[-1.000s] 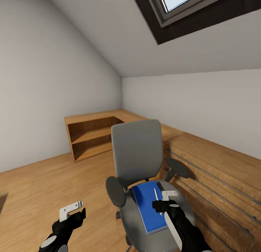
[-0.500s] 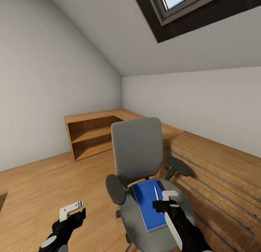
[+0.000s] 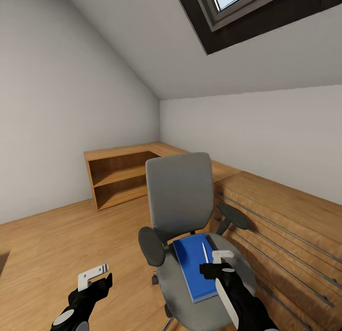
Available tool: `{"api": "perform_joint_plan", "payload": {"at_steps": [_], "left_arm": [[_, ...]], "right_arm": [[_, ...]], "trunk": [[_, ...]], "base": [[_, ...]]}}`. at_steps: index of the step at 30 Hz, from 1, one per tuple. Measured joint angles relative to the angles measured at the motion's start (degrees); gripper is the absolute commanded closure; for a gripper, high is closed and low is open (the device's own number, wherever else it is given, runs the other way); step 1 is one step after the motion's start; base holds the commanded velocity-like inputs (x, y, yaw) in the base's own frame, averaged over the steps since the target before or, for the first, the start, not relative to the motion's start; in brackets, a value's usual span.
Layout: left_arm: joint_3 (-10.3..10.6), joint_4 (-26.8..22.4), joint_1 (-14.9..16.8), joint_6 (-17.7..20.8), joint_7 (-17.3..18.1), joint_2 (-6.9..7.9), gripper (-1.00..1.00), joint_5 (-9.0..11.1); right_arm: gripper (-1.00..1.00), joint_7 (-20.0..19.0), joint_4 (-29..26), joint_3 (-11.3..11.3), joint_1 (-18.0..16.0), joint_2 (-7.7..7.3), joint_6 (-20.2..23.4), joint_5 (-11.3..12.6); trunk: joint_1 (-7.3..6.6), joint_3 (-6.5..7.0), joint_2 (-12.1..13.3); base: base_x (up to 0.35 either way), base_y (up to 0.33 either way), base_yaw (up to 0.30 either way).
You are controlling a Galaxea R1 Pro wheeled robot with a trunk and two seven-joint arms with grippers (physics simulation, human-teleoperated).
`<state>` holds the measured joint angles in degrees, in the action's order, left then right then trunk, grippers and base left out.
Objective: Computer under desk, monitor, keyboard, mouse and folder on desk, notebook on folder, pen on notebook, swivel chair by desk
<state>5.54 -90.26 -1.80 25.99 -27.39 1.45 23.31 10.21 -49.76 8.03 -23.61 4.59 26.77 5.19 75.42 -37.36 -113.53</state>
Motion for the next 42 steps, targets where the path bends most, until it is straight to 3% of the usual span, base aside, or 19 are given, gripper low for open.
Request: {"api": "perform_joint_plan", "payload": {"at_steps": [3,11,42], "left_arm": [[-0.02,0.00,-0.02,0.02,0.00,0.02,-1.00,0.01],[-0.03,0.00,-0.03,-0.03,0.00,-0.01,-1.00,-0.01],[-0.06,0.11,-0.06,-0.11,0.08,0.07,-1.00,-0.08]], "right_arm": [[-1.00,0.00,0.00,0.02,0.00,0.00,0.01,-0.01],[-1.00,0.00,0.00,0.09,0.00,0.01,0.04,-0.02],[-1.00,-0.03,0.00,0.13,0.00,0.01,0.08,-0.02]], "trunk": [[0.00,0.00,0.00],[1.75,-1.43,-3.20],[1.76,-1.44,-3.21]], "base": [[0.000,0.000,0.000],[0.000,0.000,0.000],[0.019,0.000,0.000]]}}
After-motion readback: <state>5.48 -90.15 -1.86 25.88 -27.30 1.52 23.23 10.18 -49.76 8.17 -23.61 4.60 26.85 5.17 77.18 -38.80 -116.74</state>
